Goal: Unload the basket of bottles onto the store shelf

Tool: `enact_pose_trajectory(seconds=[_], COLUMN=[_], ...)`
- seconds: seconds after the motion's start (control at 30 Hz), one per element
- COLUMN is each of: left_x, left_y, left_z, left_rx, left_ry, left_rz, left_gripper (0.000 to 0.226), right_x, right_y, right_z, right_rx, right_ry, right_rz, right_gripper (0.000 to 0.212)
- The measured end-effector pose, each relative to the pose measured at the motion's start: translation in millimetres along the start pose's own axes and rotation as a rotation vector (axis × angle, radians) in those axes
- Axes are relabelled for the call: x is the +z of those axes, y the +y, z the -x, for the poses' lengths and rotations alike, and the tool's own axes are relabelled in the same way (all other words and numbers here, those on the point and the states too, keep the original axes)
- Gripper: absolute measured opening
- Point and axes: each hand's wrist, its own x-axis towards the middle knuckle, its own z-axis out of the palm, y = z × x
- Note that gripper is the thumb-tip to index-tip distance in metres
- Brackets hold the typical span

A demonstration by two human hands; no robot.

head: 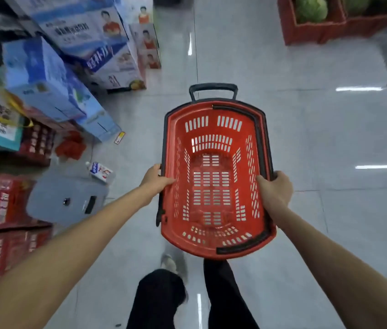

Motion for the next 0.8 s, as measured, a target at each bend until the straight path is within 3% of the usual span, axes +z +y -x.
enact_pose_trajectory(seconds=[0.13,0.37,0.57,0.67,0.8], left_x=[43.3,106.5,123.6,113.5,92.1], left_y=[-41.6,-129.0,-168.2,-159.7,-133.0], left_z=[-106.5,-256.2,-291.4,-289.0,-251.4], left_rx=[-0.065,-0.145,-0.122,-0.123,-0.047], left_ry=[-0.095,-0.074,-0.044,-0.127,-0.241], left_rz=[-0.006,0.034,-0.042,-0.054,-0.365], left_gripper=[0.055,0.06,0.06,0.062,0.063], right_x=[79.2,199.3,246.7,246.9,225.8], right_y=[54.8,155.5,187.7,175.6,138.0], right_z=[-79.6,-179.6,-193.2,-190.4,-162.0], right_rx=[0.042,0.095,0.175,0.213,0.098], right_ry=[-0.081,-0.237,-0.253,-0.285,-0.374], right_rz=[-0.012,0.092,0.228,0.281,0.624], right_gripper=[0.03,0.033,0.032,0.038,0.059])
